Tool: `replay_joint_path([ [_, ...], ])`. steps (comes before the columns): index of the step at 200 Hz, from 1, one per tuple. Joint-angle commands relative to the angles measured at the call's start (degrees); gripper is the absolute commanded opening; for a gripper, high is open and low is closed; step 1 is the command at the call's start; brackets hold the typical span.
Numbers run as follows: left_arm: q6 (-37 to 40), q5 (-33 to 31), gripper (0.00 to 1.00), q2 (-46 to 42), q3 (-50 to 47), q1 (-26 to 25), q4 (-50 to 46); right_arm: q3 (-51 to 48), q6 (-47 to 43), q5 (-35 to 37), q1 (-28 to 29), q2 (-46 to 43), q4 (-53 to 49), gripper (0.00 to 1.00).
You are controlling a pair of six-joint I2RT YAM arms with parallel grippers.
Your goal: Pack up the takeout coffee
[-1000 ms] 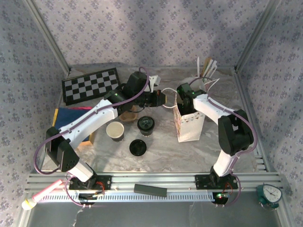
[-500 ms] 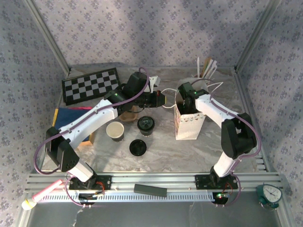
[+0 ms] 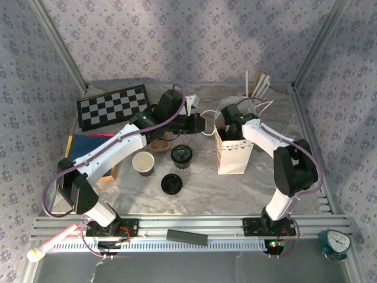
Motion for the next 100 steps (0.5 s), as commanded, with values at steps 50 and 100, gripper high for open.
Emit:
replay_joint_path([
  [50, 0.3, -0.4, 0.00, 0.1, -0.1, 0.4, -0.1, -2.7, -0.2, -1.1, 0.1, 3.3, 0.7, 0.00],
  [100, 0.3, -0.4, 0.00, 0.0, -0.1, 0.4, -0.2, -2.9, -0.6, -0.5, 0.0, 3.9, 0.5, 0.00],
])
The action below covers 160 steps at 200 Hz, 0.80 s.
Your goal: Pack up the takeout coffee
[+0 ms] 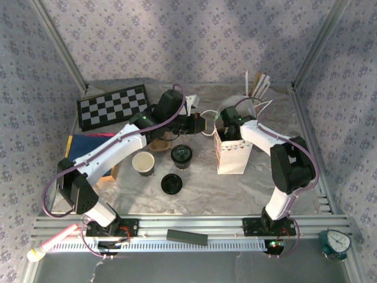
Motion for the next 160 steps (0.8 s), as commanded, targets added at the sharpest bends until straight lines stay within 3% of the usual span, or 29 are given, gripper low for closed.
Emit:
replay_joint_path([
  [1, 0.4, -0.4, 0.00, 0.0, -0.1, 0.4, -0.2, -1.4, -0.6, -0.1, 0.0, 2.0, -1.8, 0.00],
  [160, 0.4, -0.3, 0.00, 0.3, 0.4, 0.4, -0.1, 6.5, 0.5, 5.5, 0.1, -7.7, -10.9, 0.00],
])
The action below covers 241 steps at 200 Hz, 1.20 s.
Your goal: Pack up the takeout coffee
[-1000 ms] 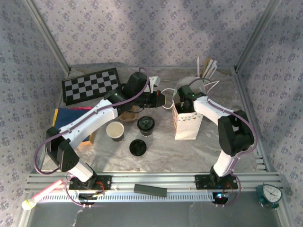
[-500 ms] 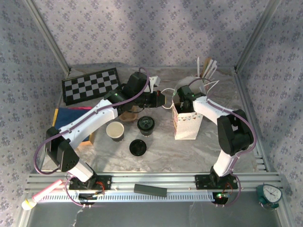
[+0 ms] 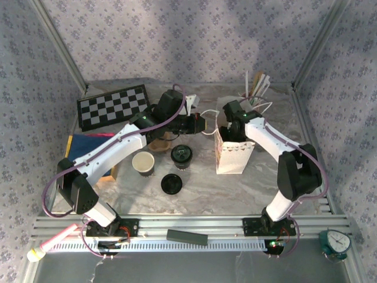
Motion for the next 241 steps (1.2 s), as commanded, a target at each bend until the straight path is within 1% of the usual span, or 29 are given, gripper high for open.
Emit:
replay_joint_path([
  [1, 0.4, -0.1, 0.00, 0.4, 0.4, 0.4, -0.1, 2.1, 0.9, 2.0, 0.2, -2.1, -3.8, 0.00],
  [141, -0.2, -0.2, 0.00, 0.3, 0.1, 0.5, 0.4, 8.3, 1.7, 5.6, 0.9, -6.3, -10.0, 0.00],
  [241, -0.3, -0.3, 0.00, 0.2, 0.3, 0.4, 0.6, 17.2, 0.4, 8.3, 1.8, -9.6, -15.4, 0.00],
])
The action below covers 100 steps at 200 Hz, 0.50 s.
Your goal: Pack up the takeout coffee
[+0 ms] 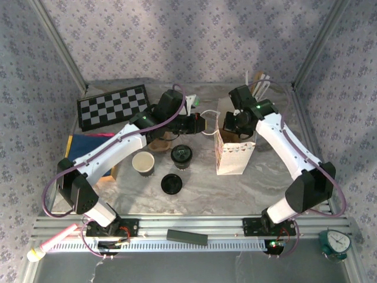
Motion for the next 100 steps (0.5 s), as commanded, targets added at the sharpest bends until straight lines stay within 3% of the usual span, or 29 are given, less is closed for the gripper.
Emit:
replay_joint_path([
  [1, -0.2, -0.3, 0.00, 0.2, 0.3, 0.4, 0.6, 3.6, -0.7, 2.2, 0.5, -1.9, -3.6, 0.00],
  [100, -0.2, -0.8, 0.00, 0.4, 0.6, 0.4, 0.8, 9.1, -1.4, 5.5, 2.2, -4.2, -8.0, 0.00],
])
